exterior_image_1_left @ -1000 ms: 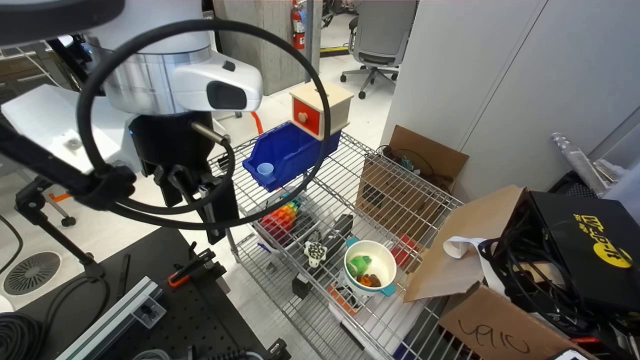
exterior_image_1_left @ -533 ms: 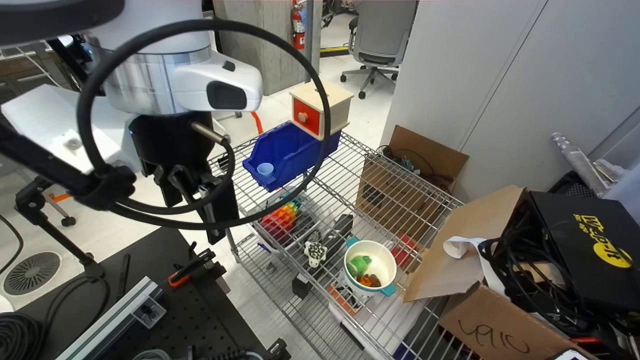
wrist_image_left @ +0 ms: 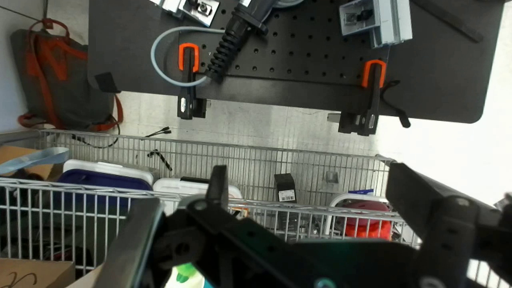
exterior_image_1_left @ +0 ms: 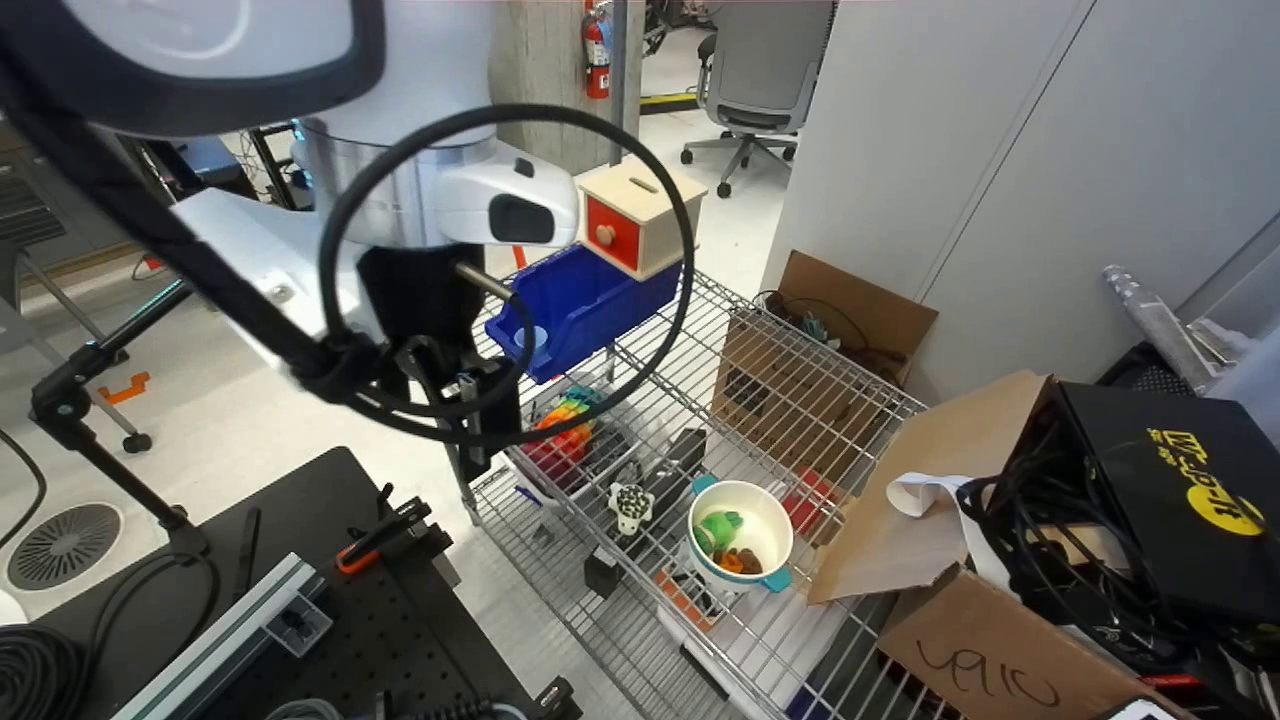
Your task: Take the broccoli out of the white pot
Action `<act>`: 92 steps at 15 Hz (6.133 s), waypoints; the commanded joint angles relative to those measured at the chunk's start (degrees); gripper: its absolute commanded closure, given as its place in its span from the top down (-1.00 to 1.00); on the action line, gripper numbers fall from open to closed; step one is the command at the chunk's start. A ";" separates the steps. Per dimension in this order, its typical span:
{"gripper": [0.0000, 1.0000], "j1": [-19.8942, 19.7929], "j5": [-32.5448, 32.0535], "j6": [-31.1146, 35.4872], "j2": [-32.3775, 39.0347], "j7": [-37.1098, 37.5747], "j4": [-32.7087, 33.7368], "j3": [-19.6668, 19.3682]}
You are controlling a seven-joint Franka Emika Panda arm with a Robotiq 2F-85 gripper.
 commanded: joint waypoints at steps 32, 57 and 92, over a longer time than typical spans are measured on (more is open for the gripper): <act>1.00 -11.13 13.10 19.30 62.12 4.19 49.06 -2.80; 0.88 -11.90 11.47 14.56 64.17 4.89 50.19 -5.92; -1.00 -9.16 5.95 0.33 73.21 12.34 65.56 -7.17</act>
